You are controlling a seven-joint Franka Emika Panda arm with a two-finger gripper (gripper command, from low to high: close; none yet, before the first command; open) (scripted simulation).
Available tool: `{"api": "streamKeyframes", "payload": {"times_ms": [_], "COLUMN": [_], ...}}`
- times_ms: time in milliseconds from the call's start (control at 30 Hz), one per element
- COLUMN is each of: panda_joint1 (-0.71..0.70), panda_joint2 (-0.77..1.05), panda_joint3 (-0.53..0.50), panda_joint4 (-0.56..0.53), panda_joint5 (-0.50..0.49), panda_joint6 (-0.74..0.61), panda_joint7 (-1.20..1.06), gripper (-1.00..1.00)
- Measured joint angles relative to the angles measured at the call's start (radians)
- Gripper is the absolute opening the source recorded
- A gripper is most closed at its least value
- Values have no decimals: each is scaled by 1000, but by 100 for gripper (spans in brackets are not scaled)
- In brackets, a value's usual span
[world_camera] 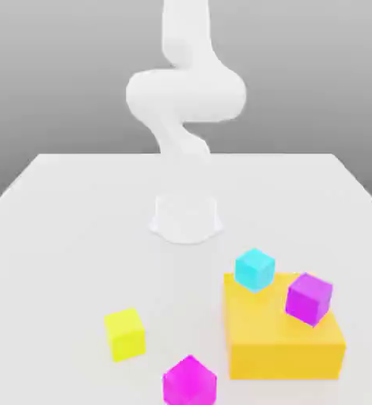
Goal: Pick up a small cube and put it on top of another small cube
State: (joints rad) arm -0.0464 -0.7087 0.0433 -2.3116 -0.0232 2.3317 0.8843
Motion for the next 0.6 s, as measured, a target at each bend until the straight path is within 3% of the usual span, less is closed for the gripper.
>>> {"api": "streamKeyframes", "payload": {"times_ms": [333,600], "panda_joint1": [-148,-195], "panda_joint2": [371,660], "panda_joint3": [141,177], "panda_joint4": [-46,-83], "panda_joint5": [-119,-196], "panda_joint6": [126,227], "panda_joint7": [359,629], "gripper": [0,0]}}
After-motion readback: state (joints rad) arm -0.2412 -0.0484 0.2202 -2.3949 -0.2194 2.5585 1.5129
